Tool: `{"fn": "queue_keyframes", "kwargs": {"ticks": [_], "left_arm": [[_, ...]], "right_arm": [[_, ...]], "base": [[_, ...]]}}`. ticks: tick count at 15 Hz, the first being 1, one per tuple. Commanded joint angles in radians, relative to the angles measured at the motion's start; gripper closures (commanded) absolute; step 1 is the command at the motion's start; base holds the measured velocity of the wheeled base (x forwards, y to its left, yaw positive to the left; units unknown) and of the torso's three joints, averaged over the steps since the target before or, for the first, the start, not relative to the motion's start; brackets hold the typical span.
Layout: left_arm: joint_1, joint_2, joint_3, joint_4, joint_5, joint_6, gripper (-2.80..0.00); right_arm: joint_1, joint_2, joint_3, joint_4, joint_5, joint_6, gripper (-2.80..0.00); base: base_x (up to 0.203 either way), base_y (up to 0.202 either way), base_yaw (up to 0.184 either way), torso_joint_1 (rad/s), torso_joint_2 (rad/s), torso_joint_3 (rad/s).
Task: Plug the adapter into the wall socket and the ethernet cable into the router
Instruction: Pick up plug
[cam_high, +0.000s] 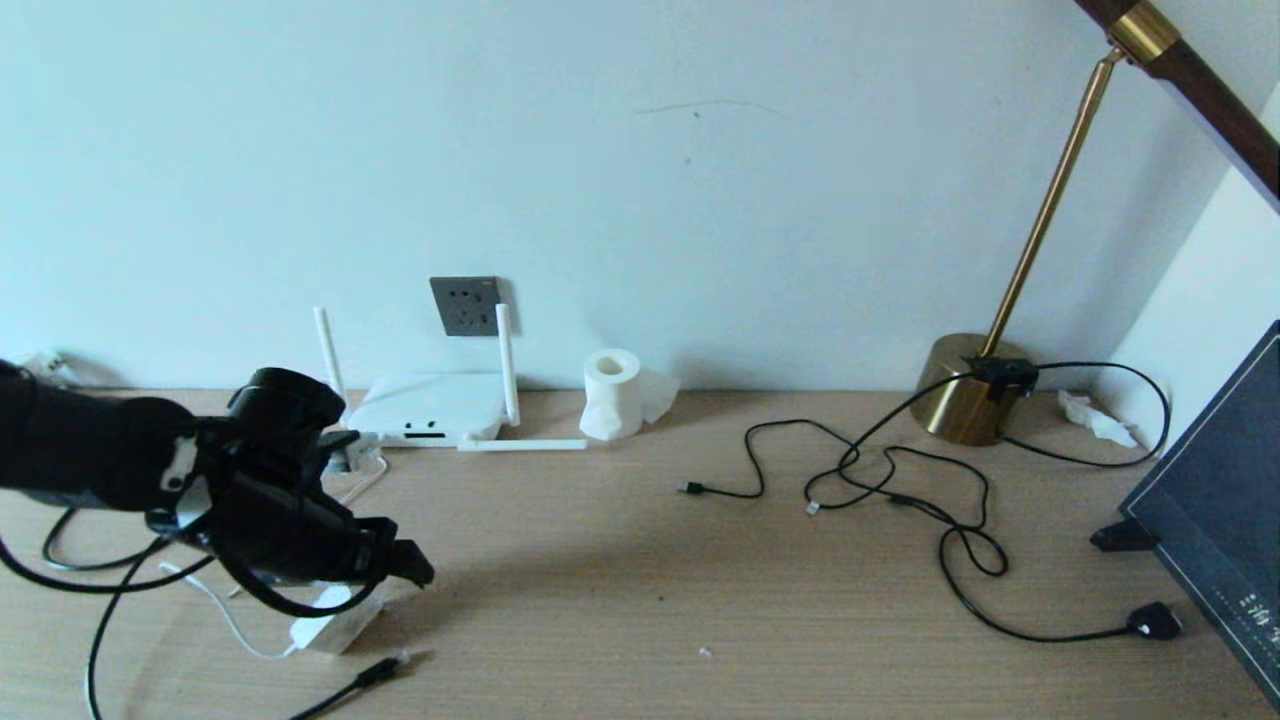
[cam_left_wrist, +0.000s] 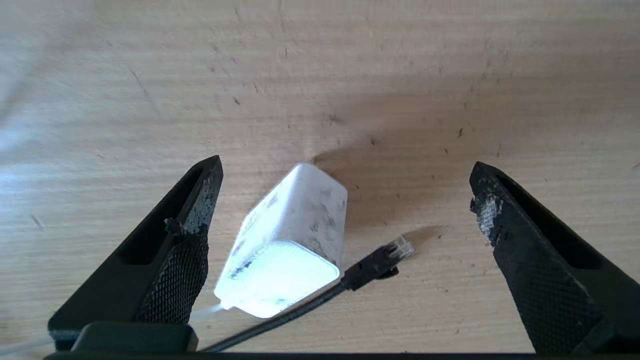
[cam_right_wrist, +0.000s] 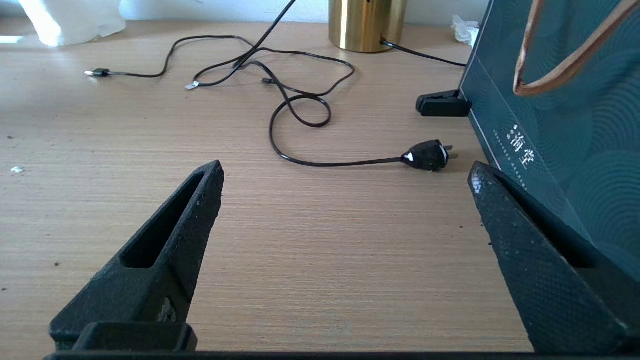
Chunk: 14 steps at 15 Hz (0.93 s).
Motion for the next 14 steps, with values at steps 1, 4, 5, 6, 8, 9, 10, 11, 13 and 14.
{"fn": "queue_keyframes", "kwargs": {"ticks": [1,4,5,6,8,9,10,11,13,14], "left_arm": [[0.004,-0.035,-0.004,0.001,-0.001,0.014,-2.80],[0.008,-0.114,0.005,0.002,-0.006,0.096,-2.80],[0.009,-0.138,0.021,0.000,-0.013,0.132,-2.80],[0.012,-0.162,0.033,-0.006,-0.039,0.165,-2.80],[0.029,-0.213,0.064,-0.014,-0.149,0.222,-2.80],[0.057,-0.227,0.084,-0.022,-0.194,0.285,-2.80],[0.090,-0.232,0.102,-0.035,-0.219,0.351,-2.80],[0.134,-0.233,0.126,-0.061,-0.237,0.458,-2.80],[0.217,-0.224,0.191,-0.164,-0.277,0.673,-2.80],[0.249,-0.213,0.220,-0.212,-0.305,0.766,-2.80]], "right_arm": [[0.000,0.001,0.001,0.000,0.000,0.000,-2.80],[0.000,0.000,0.001,0.000,0.000,0.000,-2.80],[0.000,0.001,0.001,0.000,0.000,0.000,-2.80],[0.000,0.000,0.000,0.000,0.000,0.000,-2.80],[0.000,0.001,0.000,0.000,0.000,0.000,-2.80],[0.000,0.001,0.000,0.000,0.000,0.000,-2.80],[0.000,0.000,0.001,0.000,0.000,0.000,-2.80],[0.000,0.000,0.000,0.000,0.000,0.000,-2.80],[0.000,0.000,0.001,0.000,0.000,0.000,-2.80],[0.000,0.000,0.000,0.000,0.000,0.000,-2.80]], "base": [[0.000,0.000,0.000,0.000,0.00,0.000],[0.000,0.000,0.000,0.000,0.00,0.000],[0.000,0.000,0.000,0.000,0.00,0.000],[0.000,0.000,0.000,0.000,0.00,0.000],[0.000,0.000,0.000,0.000,0.00,0.000],[0.000,0.000,0.000,0.000,0.00,0.000],[0.000,0.000,0.000,0.000,0.00,0.000],[0.000,0.000,0.000,0.000,0.00,0.000],[0.000,0.000,0.000,0.000,0.00,0.000],[0.000,0.000,0.000,0.000,0.00,0.000]]}}
